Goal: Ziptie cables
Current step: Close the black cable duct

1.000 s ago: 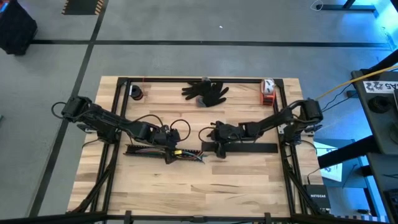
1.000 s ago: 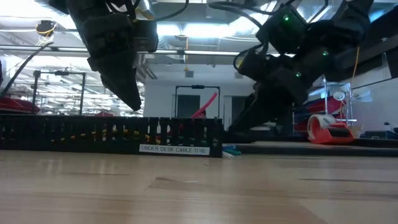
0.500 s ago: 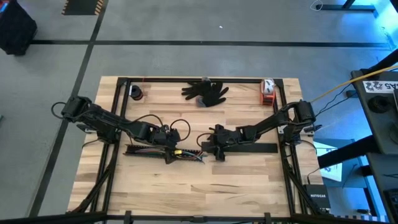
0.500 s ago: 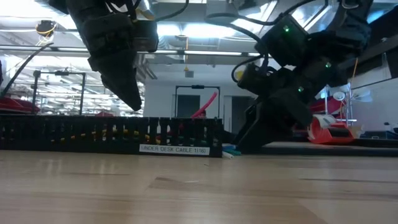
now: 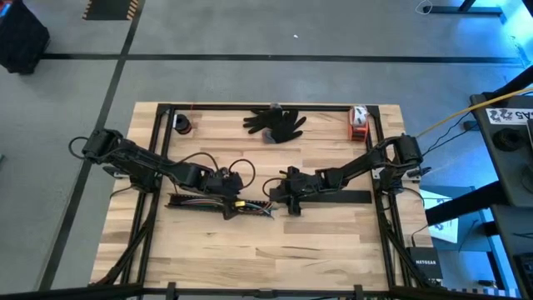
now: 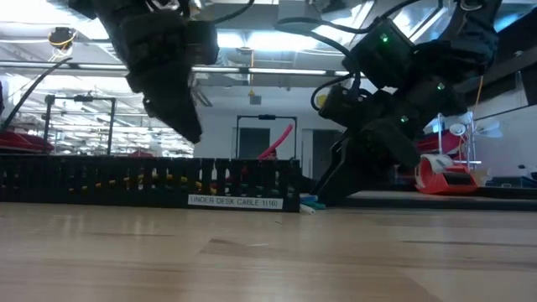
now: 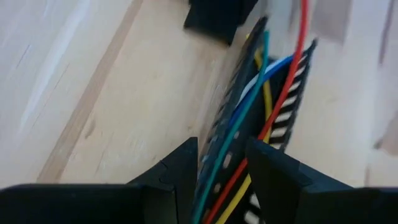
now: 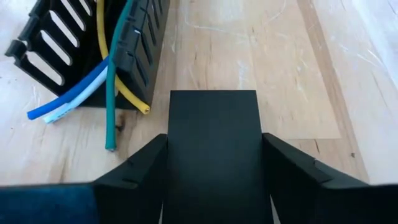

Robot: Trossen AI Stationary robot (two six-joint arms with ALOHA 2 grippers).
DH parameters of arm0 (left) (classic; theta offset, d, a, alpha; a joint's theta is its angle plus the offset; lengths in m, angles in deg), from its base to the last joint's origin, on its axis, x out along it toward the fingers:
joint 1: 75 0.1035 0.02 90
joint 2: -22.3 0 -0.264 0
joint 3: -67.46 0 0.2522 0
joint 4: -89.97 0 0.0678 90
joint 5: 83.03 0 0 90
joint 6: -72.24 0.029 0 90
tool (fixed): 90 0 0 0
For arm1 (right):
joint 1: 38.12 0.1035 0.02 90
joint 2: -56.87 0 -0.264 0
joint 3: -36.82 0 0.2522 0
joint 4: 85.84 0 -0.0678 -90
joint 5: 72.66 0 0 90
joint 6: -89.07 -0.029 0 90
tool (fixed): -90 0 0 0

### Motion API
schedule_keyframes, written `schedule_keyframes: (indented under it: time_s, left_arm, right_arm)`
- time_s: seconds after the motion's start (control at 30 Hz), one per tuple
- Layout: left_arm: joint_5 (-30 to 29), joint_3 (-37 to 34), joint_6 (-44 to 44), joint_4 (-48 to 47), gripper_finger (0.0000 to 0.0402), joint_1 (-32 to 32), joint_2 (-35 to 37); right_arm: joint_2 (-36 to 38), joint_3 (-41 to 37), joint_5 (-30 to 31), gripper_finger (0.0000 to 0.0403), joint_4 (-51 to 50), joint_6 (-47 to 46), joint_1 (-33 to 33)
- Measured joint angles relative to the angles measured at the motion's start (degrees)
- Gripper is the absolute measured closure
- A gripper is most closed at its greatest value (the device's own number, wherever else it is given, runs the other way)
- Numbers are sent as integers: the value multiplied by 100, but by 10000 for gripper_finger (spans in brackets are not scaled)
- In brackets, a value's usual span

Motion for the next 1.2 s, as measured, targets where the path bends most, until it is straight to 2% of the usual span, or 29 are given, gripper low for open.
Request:
schedule_keyframes:
  time_s: [0.27,0.43,0.67,0.83,1.0,1.2]
  left_arm:
    - [2,118,317,560,270,0,0]
    - [4,119,408,564,270,0,0]
    - [4,119,590,572,270,0,0]
    - [9,119,889,572,270,0,0]
    - [71,119,1056,699,263,65,0]
    - [694,121,1446,976,209,290,-17]
  right_arm:
    - [378,-40,-7,189,-208,-7,0]
    - [848,-52,-10,189,-467,-2,0]
    - [1549,-32,-616,188,-649,-143,11]
    - [1637,-31,-821,187,-676,-469,283]
    - [1641,-28,-347,187,-713,-613,692]
    - [1646,-22,202,186,-870,-1115,874]
